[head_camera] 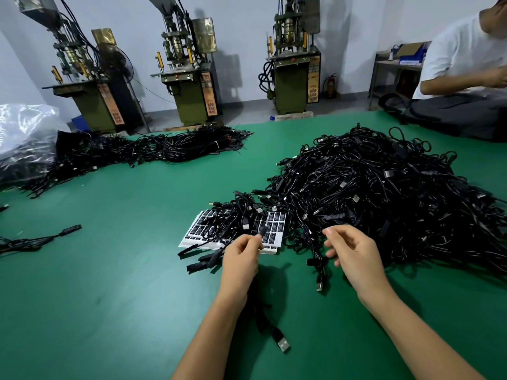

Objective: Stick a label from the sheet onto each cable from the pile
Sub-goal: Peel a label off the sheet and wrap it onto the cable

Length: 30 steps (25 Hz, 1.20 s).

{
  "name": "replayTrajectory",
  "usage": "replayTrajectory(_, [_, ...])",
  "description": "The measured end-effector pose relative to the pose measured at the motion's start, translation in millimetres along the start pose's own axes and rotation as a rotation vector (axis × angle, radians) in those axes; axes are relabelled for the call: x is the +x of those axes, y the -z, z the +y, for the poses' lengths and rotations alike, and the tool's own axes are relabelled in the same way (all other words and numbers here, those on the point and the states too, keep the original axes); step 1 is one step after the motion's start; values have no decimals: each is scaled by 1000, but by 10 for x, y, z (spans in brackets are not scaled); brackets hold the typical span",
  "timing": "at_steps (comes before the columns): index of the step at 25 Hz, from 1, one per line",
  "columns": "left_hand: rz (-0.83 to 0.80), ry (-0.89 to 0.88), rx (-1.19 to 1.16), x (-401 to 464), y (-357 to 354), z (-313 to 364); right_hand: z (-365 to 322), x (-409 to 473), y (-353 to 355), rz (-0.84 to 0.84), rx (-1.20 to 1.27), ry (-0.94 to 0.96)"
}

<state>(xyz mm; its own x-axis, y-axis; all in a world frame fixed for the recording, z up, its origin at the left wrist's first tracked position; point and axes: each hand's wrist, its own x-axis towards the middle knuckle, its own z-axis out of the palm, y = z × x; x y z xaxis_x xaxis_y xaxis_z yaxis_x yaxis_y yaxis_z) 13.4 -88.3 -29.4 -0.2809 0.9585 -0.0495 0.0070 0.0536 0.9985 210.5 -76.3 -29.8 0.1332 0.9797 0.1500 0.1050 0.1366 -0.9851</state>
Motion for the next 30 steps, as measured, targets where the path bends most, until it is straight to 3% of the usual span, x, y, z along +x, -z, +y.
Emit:
replayTrajectory(5, [26,15,-36,72,74,-28,-68,28,-64,9,-132,67])
replayTrajectory(13, [-40,141,-375,113,100,-6,-172,290,-431,-71,-371,197])
replayTrajectory(15, [34,81,-242,102,114,-17,-164,364,-523,-111,-502,300])
replayTrajectory(18, [185,-197,263,33,83,-78,-79,465,-628,-206,-797,474])
replayTrajectory(20, [236,-309,435,0,41,-113,0,518,-678,-312,-951,534])
replayTrajectory(25, [315,-325,484,37,0,-125,64,551,-672,-373,-986,444])
replayTrajectory(30, [287,-334,485,42,-30,-128,-34,584,-799,-373,-1017,339])
